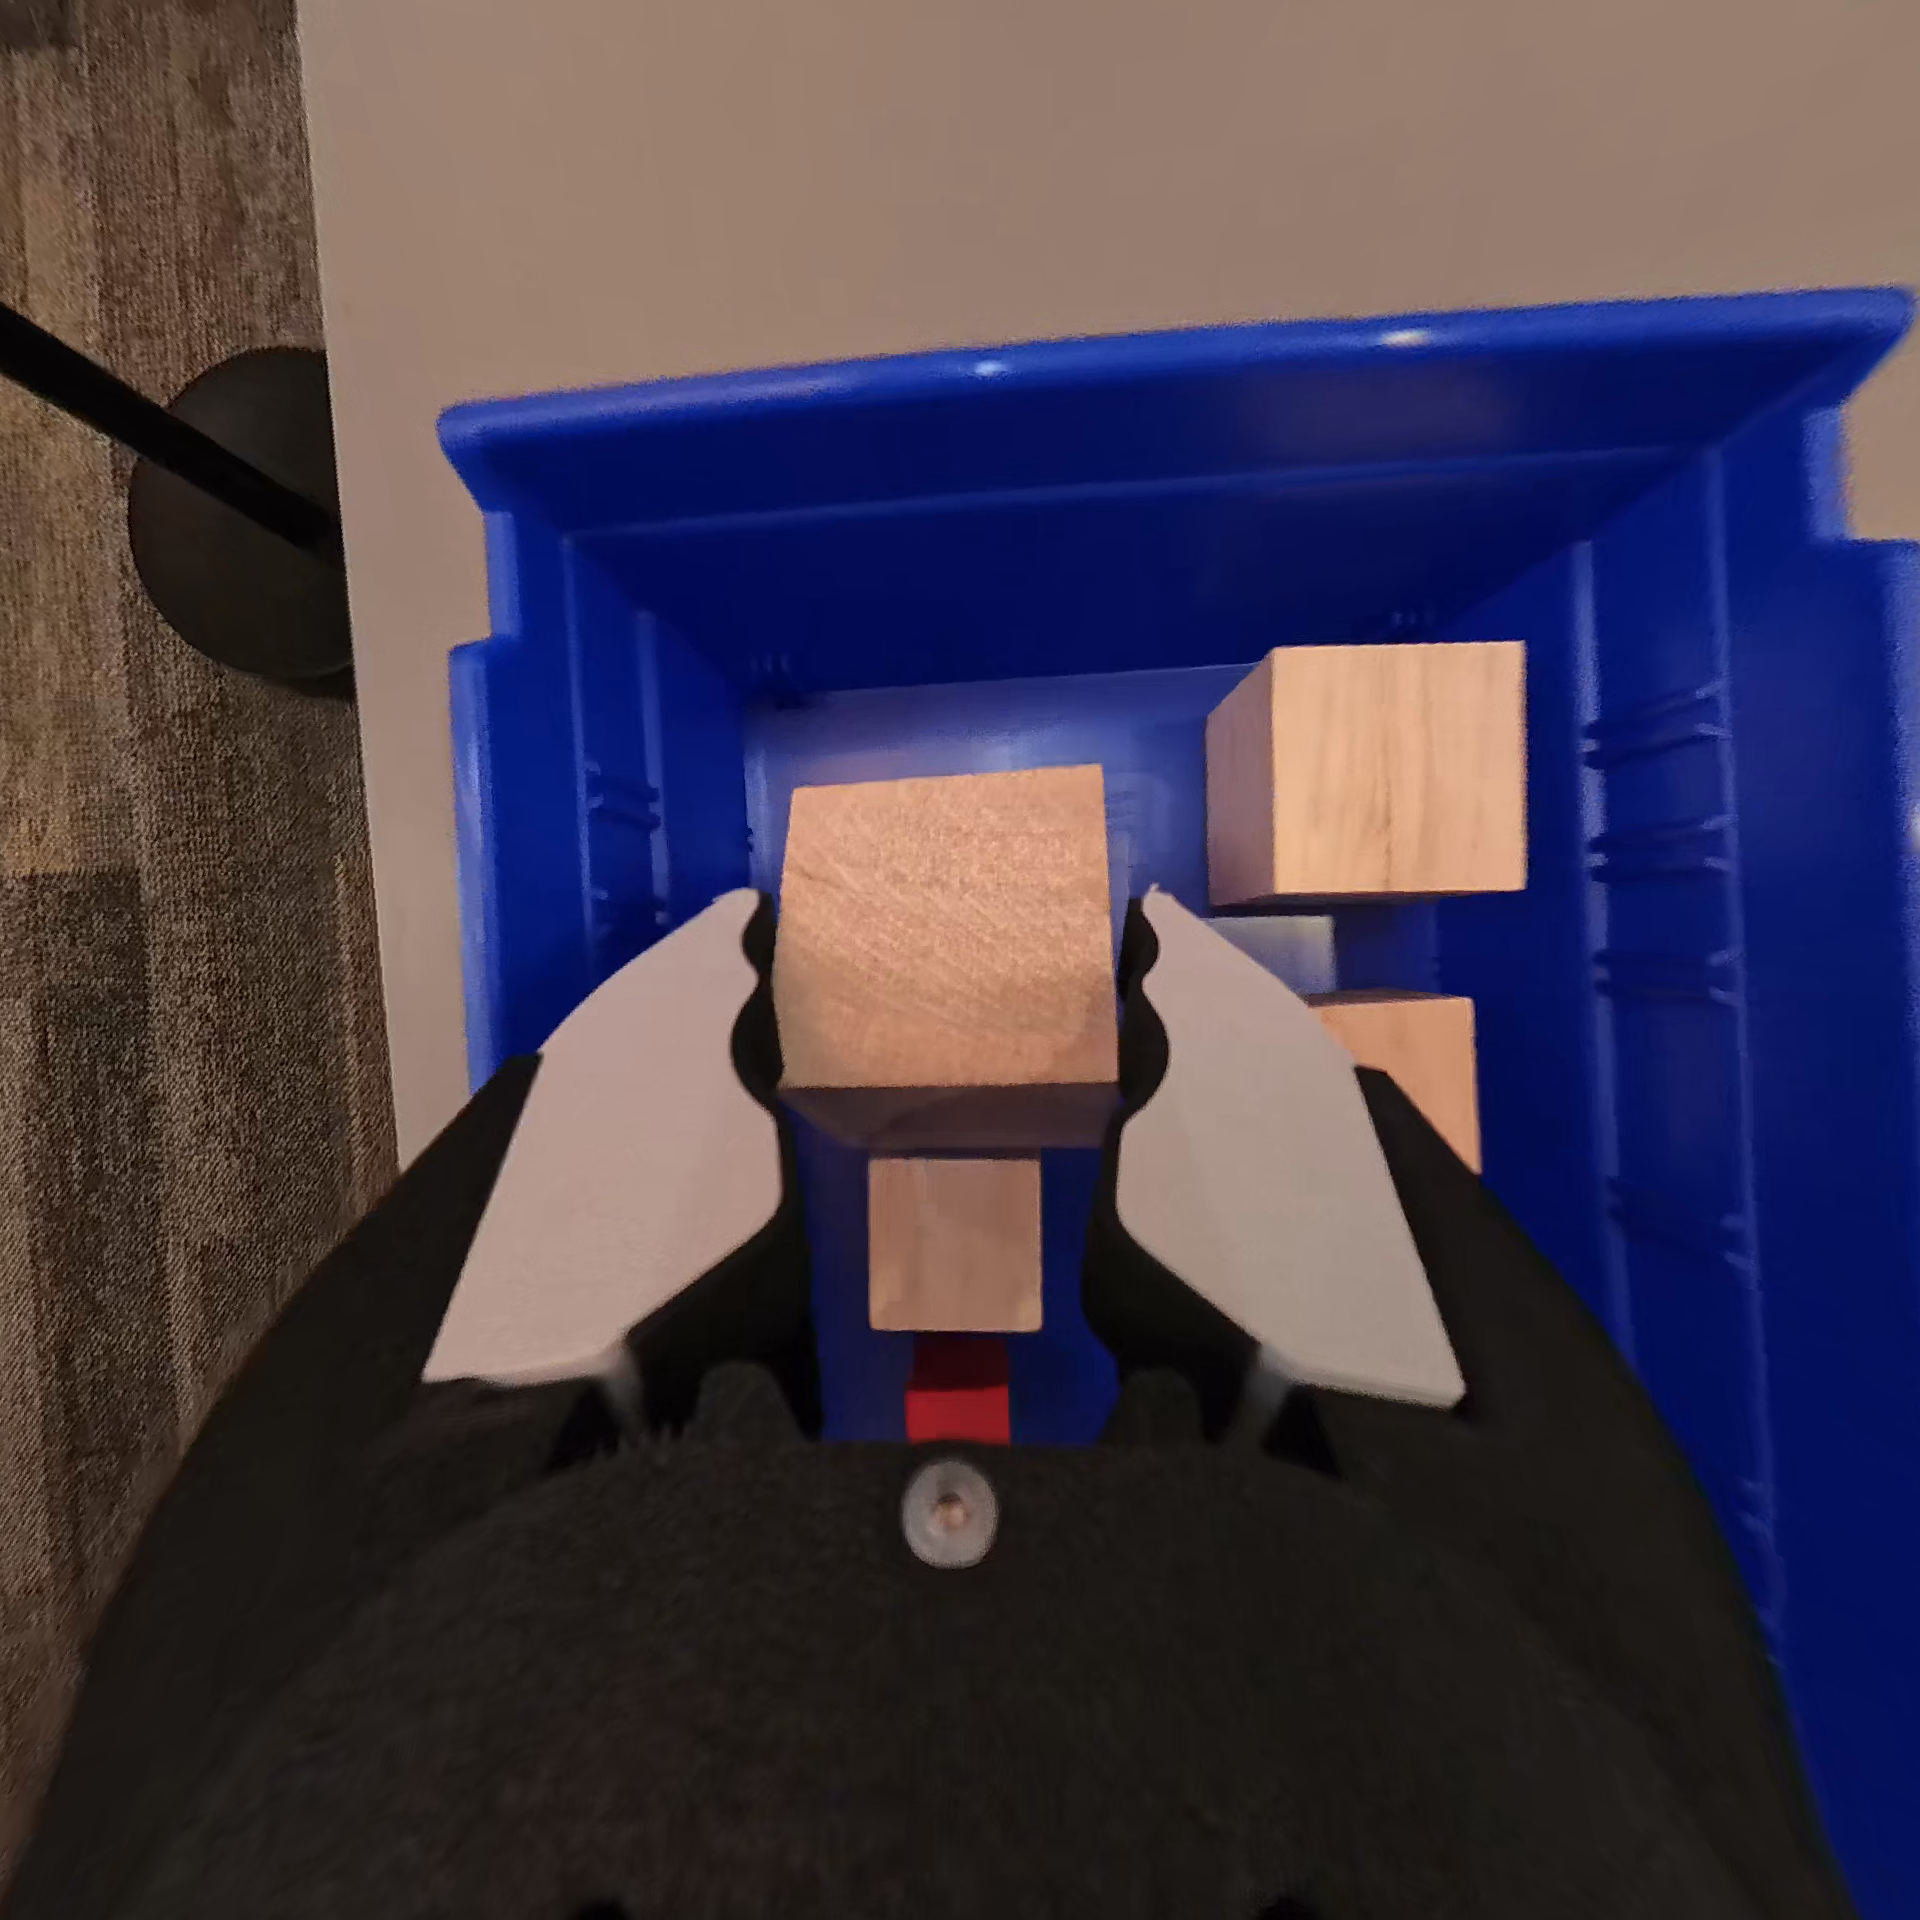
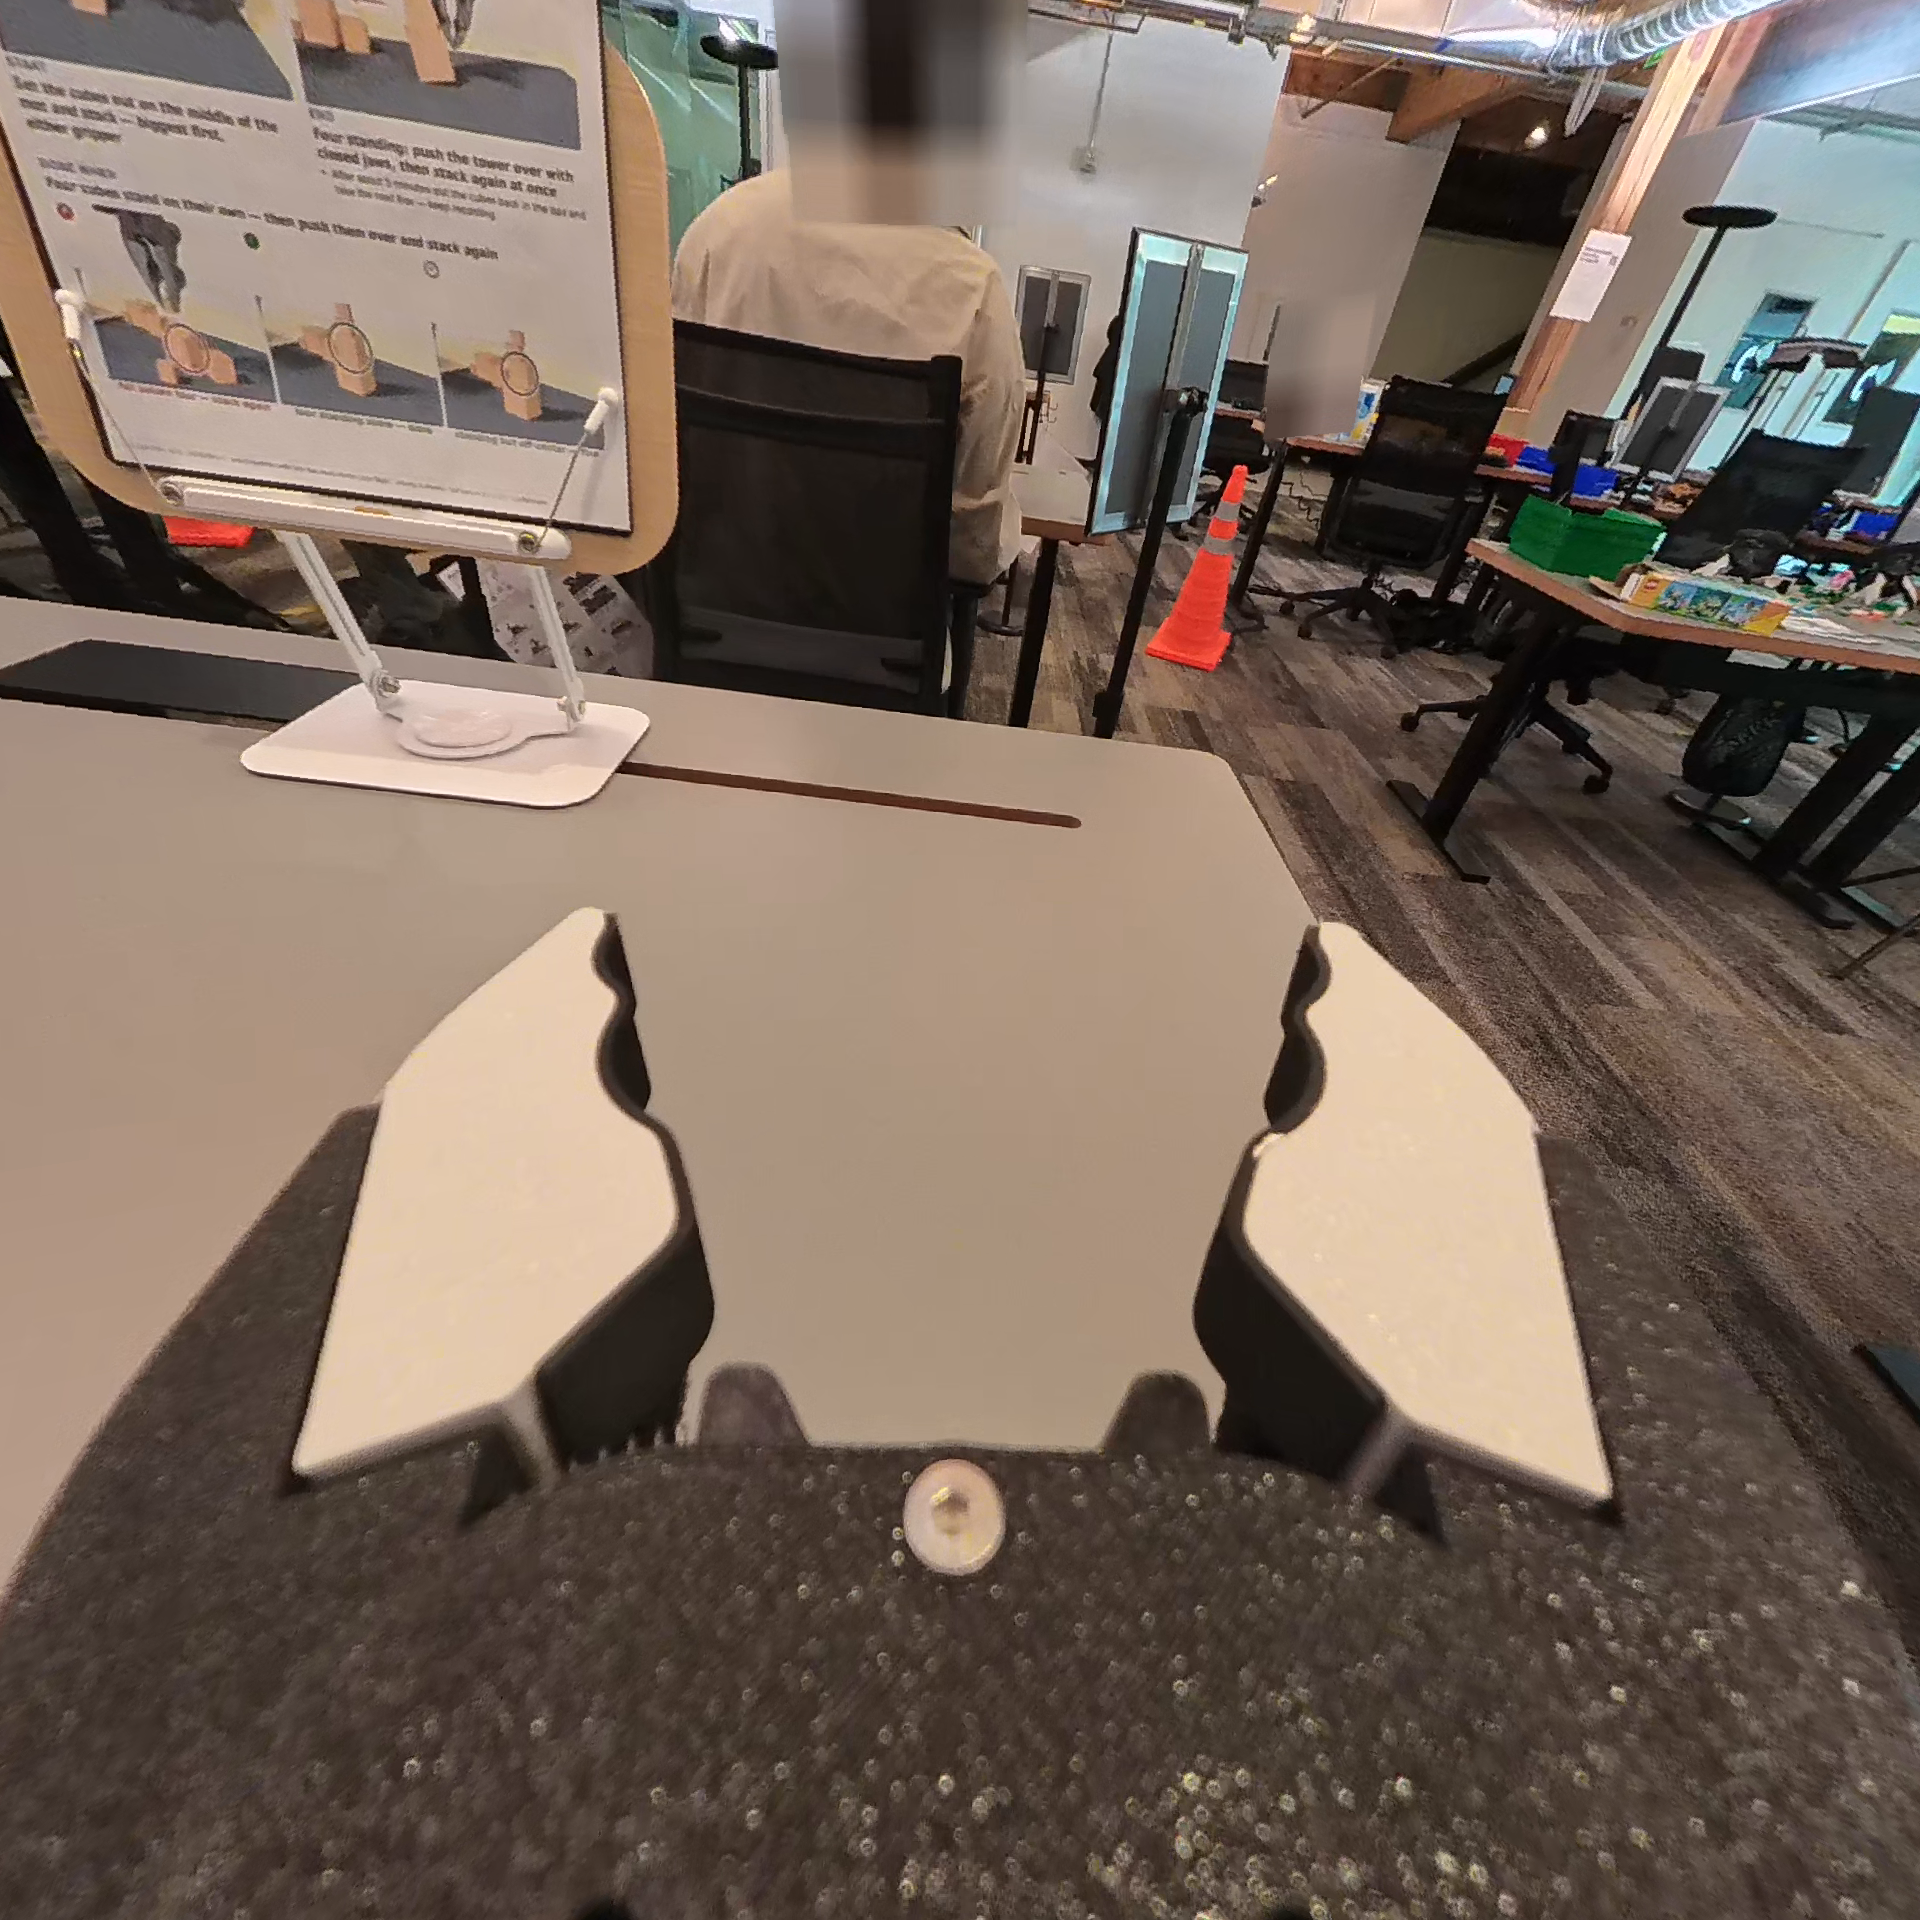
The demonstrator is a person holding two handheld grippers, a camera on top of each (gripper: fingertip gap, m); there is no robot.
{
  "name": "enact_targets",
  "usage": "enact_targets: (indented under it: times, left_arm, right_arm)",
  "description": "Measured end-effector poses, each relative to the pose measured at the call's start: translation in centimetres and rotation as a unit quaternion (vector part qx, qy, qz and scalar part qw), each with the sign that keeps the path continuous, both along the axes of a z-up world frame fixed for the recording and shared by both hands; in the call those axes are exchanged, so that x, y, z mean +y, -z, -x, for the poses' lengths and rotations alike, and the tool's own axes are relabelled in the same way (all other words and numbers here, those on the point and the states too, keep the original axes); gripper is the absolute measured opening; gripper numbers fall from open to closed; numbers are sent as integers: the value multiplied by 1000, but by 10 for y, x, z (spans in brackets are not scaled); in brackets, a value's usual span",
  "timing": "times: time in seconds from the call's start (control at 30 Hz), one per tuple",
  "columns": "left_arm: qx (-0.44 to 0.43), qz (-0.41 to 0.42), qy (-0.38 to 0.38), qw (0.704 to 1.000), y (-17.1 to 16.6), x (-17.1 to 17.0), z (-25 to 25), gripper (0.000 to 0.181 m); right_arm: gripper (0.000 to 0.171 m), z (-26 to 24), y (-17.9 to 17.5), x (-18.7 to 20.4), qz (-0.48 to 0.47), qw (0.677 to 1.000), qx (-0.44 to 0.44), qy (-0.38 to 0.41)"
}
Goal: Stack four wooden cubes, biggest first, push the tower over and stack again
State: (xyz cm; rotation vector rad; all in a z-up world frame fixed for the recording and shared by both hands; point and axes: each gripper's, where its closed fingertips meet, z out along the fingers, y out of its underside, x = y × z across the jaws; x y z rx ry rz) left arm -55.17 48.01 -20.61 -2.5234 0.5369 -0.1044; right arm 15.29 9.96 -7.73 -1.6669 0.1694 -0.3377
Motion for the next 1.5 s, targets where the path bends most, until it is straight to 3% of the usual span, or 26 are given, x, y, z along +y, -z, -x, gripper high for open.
enact_targets:
  times: [0.3, 0.47, 0.6, 0.7, 0.83, 1.07, 1.3, 1.5]
  left_arm:
    - [-58, -96, 68, 991, -73, -14, -58, 62]
    - [-95, -164, 181, 965, -131, -43, -142, 62]
    - [-132, -189, 287, 930, -150, -74, -227, 62]
    - [-166, -194, 354, 900, -138, -90, -284, 62]
    - [-210, -171, 441, 855, -93, -104, -344, 62]
    - [-206, -107, 568, 790, -15, -120, -391, 62]
    - [-130, -71, 637, 757, 30, -129, -401, 62]
    - [-117, -61, 642, 755, 51, -126, -395, 63]
  right_arm:
    - [117, 1, -5, -7, -7, 1000, -2, -2]
    - [117, 2, -6, -10, -12, 1000, 0, -4]
    - [116, 2, -6, -13, -12, 1000, 1, -4]
    - [116, 1, -6, -17, -12, 1000, 0, -3]
    - [116, -1, -6, -24, -12, 1000, 0, -1]
    - [116, -5, -6, -34, -8, 1000, -1, 2]
    - [116, -7, -3, -32, -3, 1000, -2, 1]
    - [117, -5, -1, -28, 2, 1000, -4, -5]
